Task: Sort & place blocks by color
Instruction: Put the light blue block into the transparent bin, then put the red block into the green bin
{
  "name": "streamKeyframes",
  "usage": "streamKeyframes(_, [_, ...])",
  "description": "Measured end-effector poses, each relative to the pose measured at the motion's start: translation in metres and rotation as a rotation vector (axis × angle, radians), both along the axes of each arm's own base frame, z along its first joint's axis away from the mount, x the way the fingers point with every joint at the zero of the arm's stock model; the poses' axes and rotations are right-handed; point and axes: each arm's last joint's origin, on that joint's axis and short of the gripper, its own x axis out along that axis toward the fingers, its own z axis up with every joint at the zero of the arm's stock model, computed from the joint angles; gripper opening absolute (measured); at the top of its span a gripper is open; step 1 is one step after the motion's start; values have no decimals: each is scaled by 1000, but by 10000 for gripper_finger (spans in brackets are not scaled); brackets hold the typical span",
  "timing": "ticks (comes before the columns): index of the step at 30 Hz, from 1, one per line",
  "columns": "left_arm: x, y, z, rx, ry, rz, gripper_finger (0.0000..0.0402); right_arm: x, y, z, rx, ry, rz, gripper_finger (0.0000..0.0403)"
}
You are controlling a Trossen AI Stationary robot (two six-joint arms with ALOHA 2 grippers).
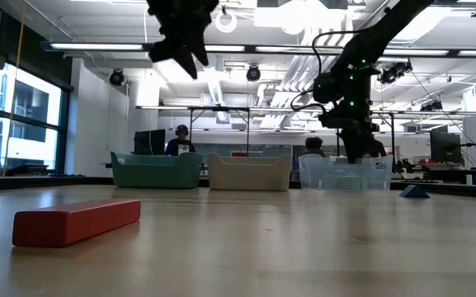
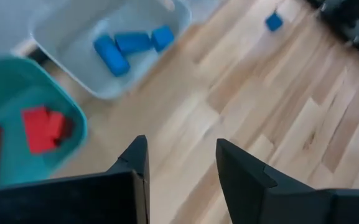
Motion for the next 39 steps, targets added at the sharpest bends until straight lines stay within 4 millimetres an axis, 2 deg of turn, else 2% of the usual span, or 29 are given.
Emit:
streamKeyframes(5, [3,0,-13,-112,60,48,129,0,0,0,-13,17,42,134])
streamKeyframes(12, [9,-9,-25,-269,90,280,146,2,-5,1,-78,15,53,191])
streamKeyframes(19, [26,-27,-41,-347,141,349,143,2,-5,1,-77,15,53,200])
streamKeyframes(28, [47,-62,-62,-419,245,400,143,3,-5,12,-59,27,43,200])
streamKeyframes(39, [58,-118,-65,-468,250,451,142,0,-2,12,-17,48,8,200])
